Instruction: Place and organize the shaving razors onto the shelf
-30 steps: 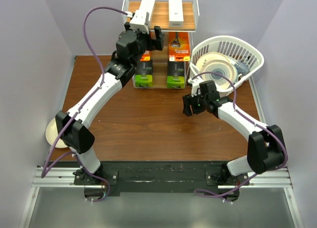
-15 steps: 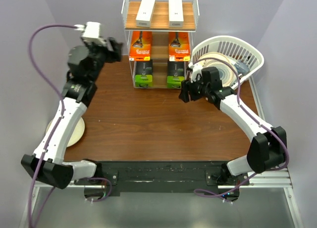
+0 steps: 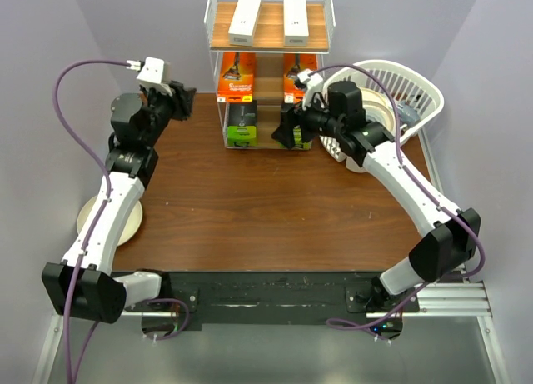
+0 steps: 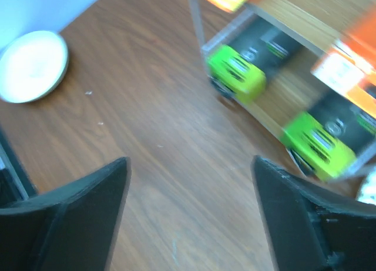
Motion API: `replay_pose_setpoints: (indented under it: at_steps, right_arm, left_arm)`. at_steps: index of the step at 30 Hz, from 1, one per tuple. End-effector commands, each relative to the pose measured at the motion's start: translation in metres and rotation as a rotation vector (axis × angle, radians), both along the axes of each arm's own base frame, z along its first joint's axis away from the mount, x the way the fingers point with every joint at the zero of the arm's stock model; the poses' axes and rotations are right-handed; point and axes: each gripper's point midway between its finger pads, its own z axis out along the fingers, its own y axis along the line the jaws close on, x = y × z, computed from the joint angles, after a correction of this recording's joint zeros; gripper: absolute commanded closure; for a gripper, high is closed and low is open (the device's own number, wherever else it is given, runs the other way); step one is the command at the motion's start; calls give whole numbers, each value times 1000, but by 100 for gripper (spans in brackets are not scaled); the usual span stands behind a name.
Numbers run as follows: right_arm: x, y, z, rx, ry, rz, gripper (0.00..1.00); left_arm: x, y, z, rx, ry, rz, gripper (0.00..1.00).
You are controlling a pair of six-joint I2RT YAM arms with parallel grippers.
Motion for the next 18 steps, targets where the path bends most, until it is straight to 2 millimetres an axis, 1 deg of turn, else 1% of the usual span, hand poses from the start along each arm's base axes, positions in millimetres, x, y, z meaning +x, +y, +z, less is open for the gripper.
replay_pose_setpoints:
  at_steps: [1,2,3,4,5,6,7,8,9,10,13,14,15,16,18]
  right_arm:
    - [-29,26,-5,-53,-7,157,1]
    - [-34,23,-20,-81,43,146,1]
    - [-36,18,-30,-95,79,103,1]
    - [-30,2,-52,-161,126,-29,1]
    - [-39,-7,-69,-227,181,-62,1]
    - [-42,-14,-79,-252,230,-117,1]
    - [-40,-29,-89,-302,249,-198,1]
    - [-47,-35,-95,-318,279,-217,1]
    - [-51,-39,-86,-296,261,-225,1]
    - [-57,-41,-92,-301,269,-221,1]
    - [-65,-47,-93,-318,272,-227,1]
    - [-66,-49,-94,-324,267,-225,1]
    - [-68,-51,-100,-351,252,-204,1]
    - [-66,-52,-98,-345,233,-204,1]
    - [-68,-54,-101,-353,221,-194,1]
  left_arm:
    - [1,-7,-27,-58,42,-27,20]
    - [1,-7,-40,-73,78,-21,10]
    - [2,-5,-46,-84,94,-6,0]
    - [2,-4,-52,-94,113,1,0]
    - [1,-4,-61,-100,132,6,0]
    - [0,-4,-65,-100,137,5,0]
    - [-2,-3,-63,-102,120,4,0]
    - [-4,-3,-70,-99,132,5,0]
    - [-5,-2,-73,-100,135,12,0]
    - [-6,-2,-74,-101,133,14,0]
    - [-8,1,-84,-100,150,27,0]
    - [-8,2,-85,-100,152,32,0]
    - [-8,4,-87,-99,155,38,0]
    - [-8,4,-91,-99,165,39,0]
    - [-7,6,-95,-100,172,45,0]
